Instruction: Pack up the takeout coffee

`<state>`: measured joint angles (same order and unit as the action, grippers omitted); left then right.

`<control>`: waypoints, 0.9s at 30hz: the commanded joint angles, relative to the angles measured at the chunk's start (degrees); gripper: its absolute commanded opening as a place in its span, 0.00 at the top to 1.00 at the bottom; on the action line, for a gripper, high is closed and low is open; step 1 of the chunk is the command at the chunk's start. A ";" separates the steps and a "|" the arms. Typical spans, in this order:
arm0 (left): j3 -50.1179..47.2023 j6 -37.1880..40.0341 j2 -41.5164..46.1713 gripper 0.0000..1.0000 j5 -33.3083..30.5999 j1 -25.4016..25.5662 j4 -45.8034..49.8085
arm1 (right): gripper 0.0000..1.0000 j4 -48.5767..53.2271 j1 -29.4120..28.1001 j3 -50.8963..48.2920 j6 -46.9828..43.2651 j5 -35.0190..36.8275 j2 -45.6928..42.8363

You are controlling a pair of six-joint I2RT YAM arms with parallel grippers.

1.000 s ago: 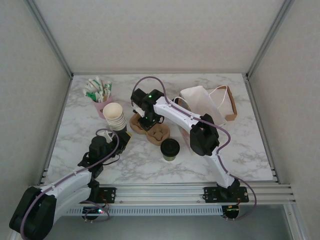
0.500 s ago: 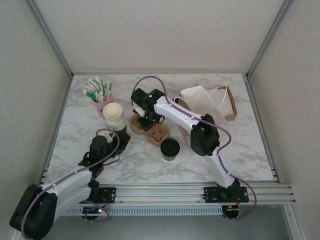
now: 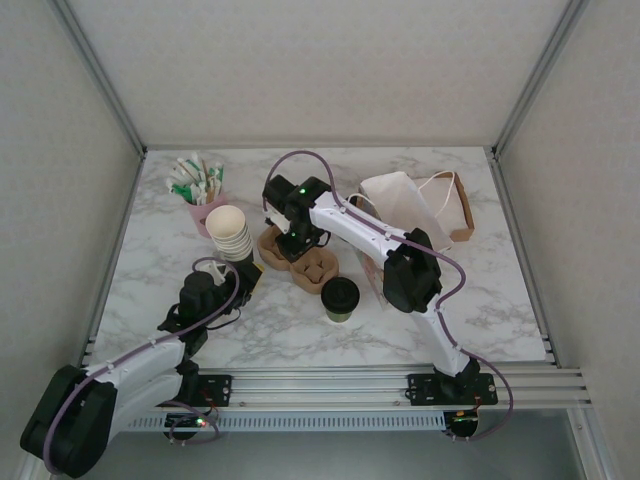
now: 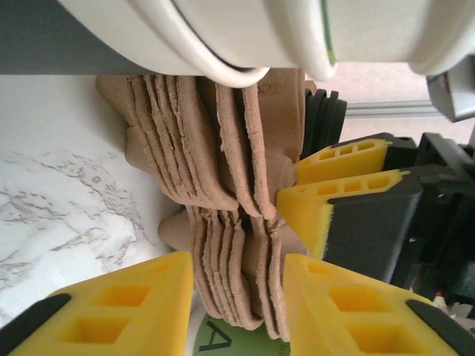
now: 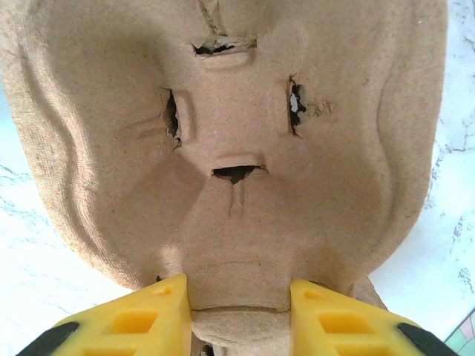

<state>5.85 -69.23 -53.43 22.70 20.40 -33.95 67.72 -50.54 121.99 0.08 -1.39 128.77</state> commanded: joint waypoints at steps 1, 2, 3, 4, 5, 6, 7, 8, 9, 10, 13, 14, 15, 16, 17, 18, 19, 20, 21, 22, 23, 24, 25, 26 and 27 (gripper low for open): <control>-2.24 -2.94 -1.21 0.68 -0.10 -0.14 -8.52 | 0.67 1.36 -0.43 -0.62 1.06 -0.86 -1.73; -2.68 -3.30 -1.48 0.68 -0.26 0.01 -9.90 | 0.67 1.37 -0.43 -0.57 1.15 -0.94 -1.68; -3.05 -3.67 -1.71 0.68 -0.37 0.16 -11.19 | 0.67 1.36 -0.43 -0.62 1.15 -1.05 -1.63; -3.58 -4.20 -1.95 0.69 -0.37 0.25 -12.78 | 0.67 1.37 -0.42 -0.58 1.23 -1.21 -1.66; -4.11 -4.81 -2.22 0.69 -0.37 0.25 -14.38 | 0.67 1.45 -0.43 -0.59 1.24 -1.37 -1.63; -4.26 -5.11 -2.50 0.69 -0.37 0.25 -15.24 | 0.67 1.45 -0.43 -0.61 1.27 -1.46 -1.70; -4.39 -5.28 -2.92 0.70 -0.31 0.25 -15.64 | 0.67 1.52 -0.43 -0.66 1.33 -1.50 -1.70; -4.42 -5.38 -3.47 0.71 -0.31 0.25 -16.23 | 0.67 1.49 -0.43 -0.68 1.34 -1.51 -1.76; -4.40 -5.46 -4.09 0.71 -0.26 0.25 -16.89 | 0.67 1.49 -0.43 -0.71 1.33 -1.68 -1.70; -4.36 -5.48 -4.96 0.71 -0.16 0.25 -17.70 | 0.67 1.45 -0.43 -0.78 1.44 -1.78 -1.78; -3.76 -5.97 -8.38 0.71 0.71 0.25 -21.56 | 0.67 1.36 -0.43 -0.81 1.51 -2.08 -1.72; -3.44 -6.25 -9.75 0.71 1.06 0.25 -23.12 | 0.67 1.37 -0.43 -0.85 1.51 -2.19 -1.69; -3.07 -6.47 -11.15 0.71 1.42 0.25 -24.20 | 0.67 1.36 -0.43 -0.84 1.53 -2.21 -1.76; -2.61 -6.61 -12.61 0.71 1.64 0.25 -25.22 | 0.67 1.44 -0.40 -0.80 1.51 -2.13 -1.65; -2.17 -6.75 -13.89 0.71 1.86 0.25 -26.21 | 0.67 1.45 -0.42 -0.85 1.51 -2.17 -1.76; -1.87 -6.83 -14.83 0.71 1.95 0.23 -26.99 | 0.67 1.48 -0.43 -0.95 1.51 -2.21 -1.84; -1.52 -7.01 -15.85 0.72 2.08 0.25 -27.77 | 0.67 1.45 -0.43 -1.00 1.51 -2.22 -1.83; -1.37 -7.13 -16.61 0.72 2.17 0.25 -28.44 | 0.67 1.49 -0.43 -1.07 1.51 -2.17 -1.86; -1.21 -7.18 -17.14 0.71 2.20 0.23 -29.00 | 0.67 1.58 -0.43 -1.17 1.51 -2.26 -1.81; -0.98 -7.27 -17.78 0.70 2.26 0.23 -29.77 | 0.67 1.58 -0.43 -1.22 1.42 -2.37 -1.84; -0.74 -7.32 -18.24 0.70 2.39 0.25 -30.17 | 0.67 1.47 -0.43 -1.34 1.42 -2.38 -1.79; -0.46 -7.32 -18.66 0.69 2.52 0.25 -30.37 | 0.67 1.46 -0.41 -1.38 1.46 -2.37 -1.84; -0.09 -7.29 -19.25 0.69 2.66 0.25 -30.55 | 0.67 1.45 -0.40 -1.48 1.42 -2.45 -1.91; 0.17 -7.32 -19.81 0.69 2.83 0.25 -30.72 | 0.67 1.42 -0.43 -1.42 1.42 -2.46 -1.94; 0.44 -7.31 -20.33 0.70 2.96 0.23 -30.80 | 0.67 1.43 -0.43 -1.41 1.42 -2.44 -1.90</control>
<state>4.78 -75.96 -72.64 24.01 20.53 -60.47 67.77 -50.57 121.38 0.84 -2.50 128.77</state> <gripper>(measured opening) 0.305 0.332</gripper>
